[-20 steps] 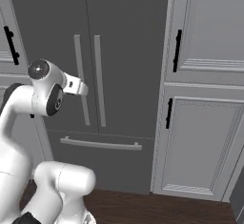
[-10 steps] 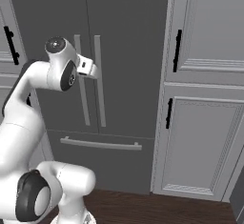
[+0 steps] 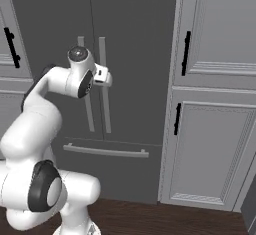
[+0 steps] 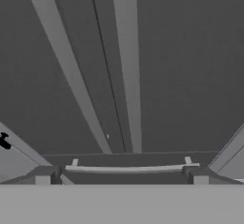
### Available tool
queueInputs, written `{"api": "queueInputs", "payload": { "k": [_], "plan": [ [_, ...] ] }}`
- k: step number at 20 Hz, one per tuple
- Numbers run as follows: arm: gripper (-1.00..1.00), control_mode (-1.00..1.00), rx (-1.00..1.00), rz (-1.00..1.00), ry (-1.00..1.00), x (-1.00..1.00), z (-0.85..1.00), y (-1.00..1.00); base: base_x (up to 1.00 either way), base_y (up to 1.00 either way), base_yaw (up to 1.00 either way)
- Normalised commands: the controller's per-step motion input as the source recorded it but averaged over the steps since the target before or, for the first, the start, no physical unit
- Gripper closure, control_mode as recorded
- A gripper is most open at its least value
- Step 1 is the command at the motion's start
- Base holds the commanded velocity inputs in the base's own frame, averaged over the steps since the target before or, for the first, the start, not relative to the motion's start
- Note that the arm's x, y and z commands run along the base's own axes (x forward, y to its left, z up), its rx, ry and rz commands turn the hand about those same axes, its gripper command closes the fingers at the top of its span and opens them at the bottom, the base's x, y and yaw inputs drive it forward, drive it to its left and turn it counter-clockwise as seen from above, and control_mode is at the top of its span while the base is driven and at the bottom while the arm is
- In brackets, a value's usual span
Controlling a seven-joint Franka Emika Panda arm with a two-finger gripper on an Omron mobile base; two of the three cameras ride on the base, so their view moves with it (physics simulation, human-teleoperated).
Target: Grab a lemon wedge from the fridge and one ice cube from the ice bowl, and put them in the glass of lemonade.
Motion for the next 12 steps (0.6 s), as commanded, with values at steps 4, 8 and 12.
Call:
{"api": "queueInputs", "payload": {
  "k": [4,8,12],
  "plan": [
    [-1.0,-1.0,-0.04,0.0,0.0,0.62,0.0,0.0,0.0,0.0,0.0],
    [-1.0,-1.0,-0.06,0.0,0.0,0.34,0.0,0.01,0.0,0.0,0.0],
    [-1.0,-1.0,-0.06,-0.02,0.0,0.25,0.0,0.17,0.0,0.0,0.0]
  ]
}}
